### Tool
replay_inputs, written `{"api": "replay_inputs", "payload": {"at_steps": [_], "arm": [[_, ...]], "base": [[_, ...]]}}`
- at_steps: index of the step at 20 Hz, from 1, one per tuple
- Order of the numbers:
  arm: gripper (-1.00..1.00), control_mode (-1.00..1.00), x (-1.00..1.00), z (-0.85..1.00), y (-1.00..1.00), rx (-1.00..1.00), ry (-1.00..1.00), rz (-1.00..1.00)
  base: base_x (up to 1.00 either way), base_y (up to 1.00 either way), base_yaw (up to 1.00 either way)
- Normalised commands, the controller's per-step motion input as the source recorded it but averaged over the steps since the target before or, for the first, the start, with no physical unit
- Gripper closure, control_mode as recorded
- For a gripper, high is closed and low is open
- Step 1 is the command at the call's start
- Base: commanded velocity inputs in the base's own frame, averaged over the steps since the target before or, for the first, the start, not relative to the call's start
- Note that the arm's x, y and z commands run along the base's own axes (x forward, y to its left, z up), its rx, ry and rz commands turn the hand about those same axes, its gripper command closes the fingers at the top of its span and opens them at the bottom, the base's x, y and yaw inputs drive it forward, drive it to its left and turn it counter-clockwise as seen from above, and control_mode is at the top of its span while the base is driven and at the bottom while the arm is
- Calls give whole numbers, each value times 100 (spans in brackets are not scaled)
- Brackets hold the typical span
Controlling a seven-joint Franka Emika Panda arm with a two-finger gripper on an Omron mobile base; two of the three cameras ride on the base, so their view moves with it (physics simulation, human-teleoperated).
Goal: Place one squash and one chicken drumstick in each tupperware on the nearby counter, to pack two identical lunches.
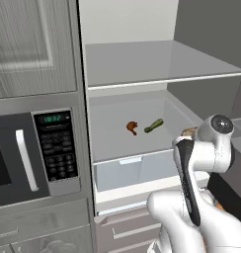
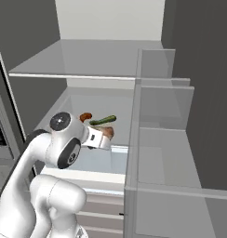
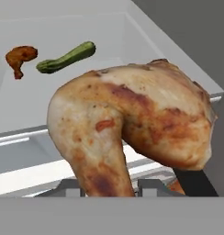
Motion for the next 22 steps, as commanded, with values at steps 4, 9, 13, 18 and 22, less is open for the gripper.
{"api": "replay_inputs", "payload": {"at_steps": [4, 9, 13, 18, 22], "arm": [[100, -100, -78, 52, 10, 0, 14, 0], [100, -100, -40, 62, 34, -1, 4, 4], [100, -100, -10, 13, 65, -6, 0, 13], [100, -100, -23, 0, 31, -4, 0, 14], [100, -100, -49, 0, 10, -2, 0, 18]], "base": [[0, 0, 0], [0, 0, 0], [0, 0, 0], [0, 0, 0], [0, 0, 0]]}}
